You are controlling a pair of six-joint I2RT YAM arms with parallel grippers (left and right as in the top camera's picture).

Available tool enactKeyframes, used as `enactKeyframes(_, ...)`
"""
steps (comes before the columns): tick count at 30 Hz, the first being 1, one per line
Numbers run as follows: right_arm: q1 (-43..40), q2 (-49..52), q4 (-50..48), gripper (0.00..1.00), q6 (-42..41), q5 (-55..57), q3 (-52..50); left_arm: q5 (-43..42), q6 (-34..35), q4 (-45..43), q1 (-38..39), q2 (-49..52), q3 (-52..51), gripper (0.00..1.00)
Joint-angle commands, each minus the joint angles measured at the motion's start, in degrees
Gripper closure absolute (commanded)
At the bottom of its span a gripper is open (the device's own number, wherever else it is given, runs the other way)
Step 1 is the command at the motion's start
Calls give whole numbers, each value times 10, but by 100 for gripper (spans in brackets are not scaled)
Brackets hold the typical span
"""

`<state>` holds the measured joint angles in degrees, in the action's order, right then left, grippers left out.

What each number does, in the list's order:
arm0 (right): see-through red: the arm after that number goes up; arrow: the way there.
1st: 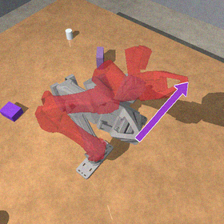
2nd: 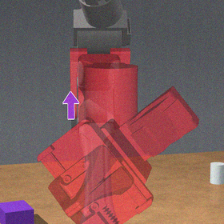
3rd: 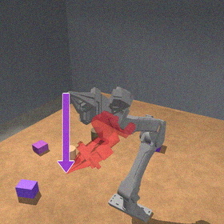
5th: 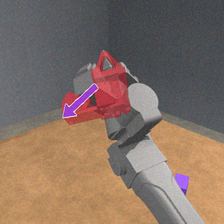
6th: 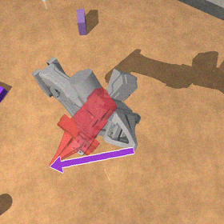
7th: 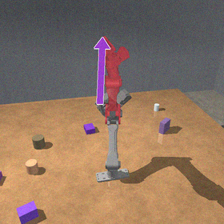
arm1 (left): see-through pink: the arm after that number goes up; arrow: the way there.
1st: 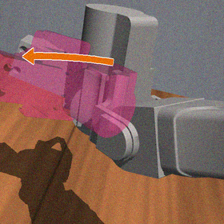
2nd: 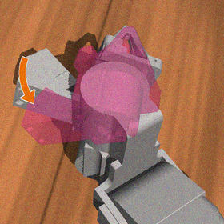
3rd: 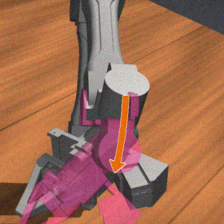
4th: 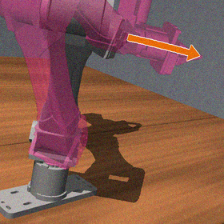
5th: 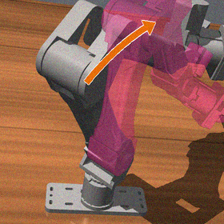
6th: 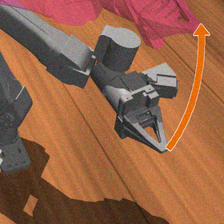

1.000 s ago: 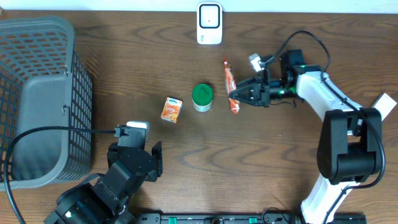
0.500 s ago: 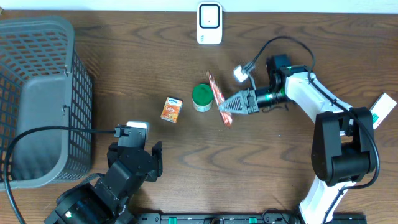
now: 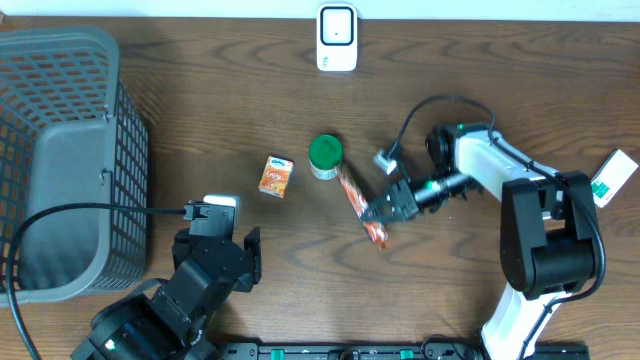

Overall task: Scan the item barcode
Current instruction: 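Lift the Top bar and swing it toward the centre near the bottle, then reach the left gripper to the Top bar's end and grasp it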

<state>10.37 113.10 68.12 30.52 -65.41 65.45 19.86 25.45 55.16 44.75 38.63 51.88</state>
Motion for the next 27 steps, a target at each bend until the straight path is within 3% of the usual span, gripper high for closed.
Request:
enactKeyframes(1, 5, 5, 4, 88, -9, 10, -30, 8, -3, 1, -1, 0, -1, 31)
enactKeyframes(9, 5, 5, 36, 86, -9, -2, -41, 8, -3, 1, -1, 0, -1, 31)
enactKeyframes(14, 5, 5, 52, 86, -7, 2, -41, 31, 2, -51, -1, -1, -1, 31)
enactKeyframes(20, -2, 5, 57, 85, -7, 0, -41, -58, 105, -70, -1, 18, -3, 32)
enactKeyframes(25, -19, 5, 61, 85, -7, 0, -41, -129, 257, -107, -1, 79, -14, 32)
enactKeyframes(27, -24, 5, 64, 85, -7, 0, -41, -156, 294, -143, -1, 111, -14, 25)
